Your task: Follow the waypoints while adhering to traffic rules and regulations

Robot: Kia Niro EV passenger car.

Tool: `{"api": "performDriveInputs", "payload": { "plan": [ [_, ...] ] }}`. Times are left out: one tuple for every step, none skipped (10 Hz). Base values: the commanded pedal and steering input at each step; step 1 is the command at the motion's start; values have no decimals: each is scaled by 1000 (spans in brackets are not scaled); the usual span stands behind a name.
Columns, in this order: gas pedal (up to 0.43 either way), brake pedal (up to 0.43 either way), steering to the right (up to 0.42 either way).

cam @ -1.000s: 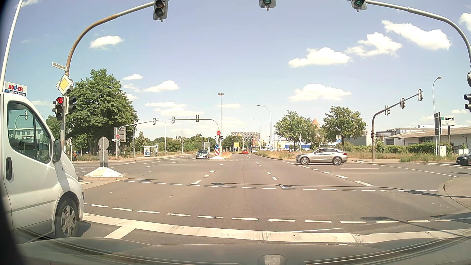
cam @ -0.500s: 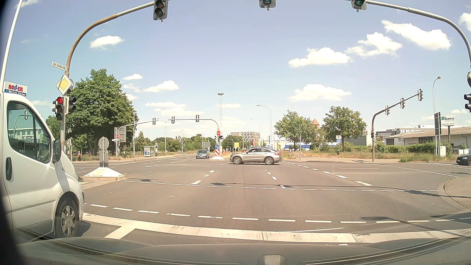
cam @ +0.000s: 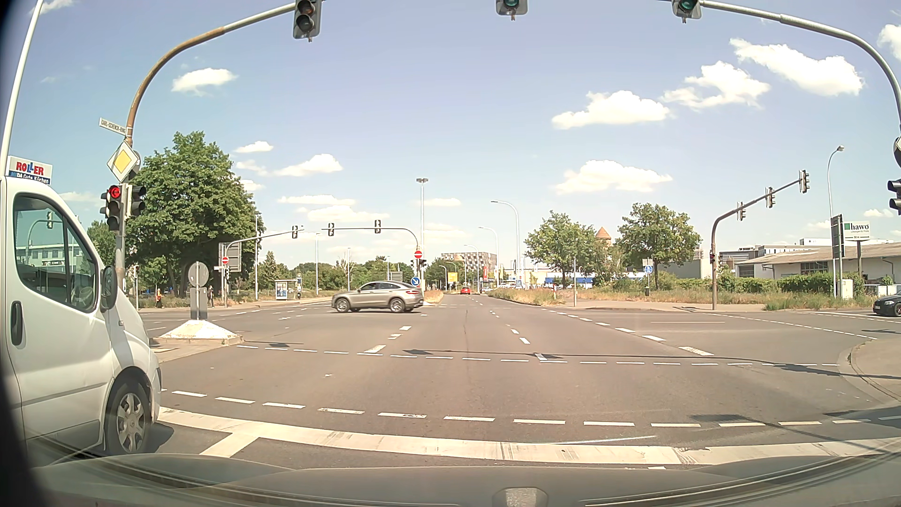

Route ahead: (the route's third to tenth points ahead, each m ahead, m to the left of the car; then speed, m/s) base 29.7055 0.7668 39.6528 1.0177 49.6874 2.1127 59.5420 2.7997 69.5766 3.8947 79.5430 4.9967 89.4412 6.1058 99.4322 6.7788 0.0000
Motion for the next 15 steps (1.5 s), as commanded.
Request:
{"api": "performDriveInputs", "payload": {
  "plan": [
    [0,341,-1],
    [0,341,-1],
    [0,341,-1],
    [0,335,-1],
    [0,335,-1],
    [0,335,-1],
    [0,335,-1],
    [0,335,-1],
    [0,335,-1],
    [0,335,-1],
    [0,335,-1],
    [0,335,-1],
    [0,341,-1],
    [0,335,-1],
    [0,335,-1]
  ]
}}
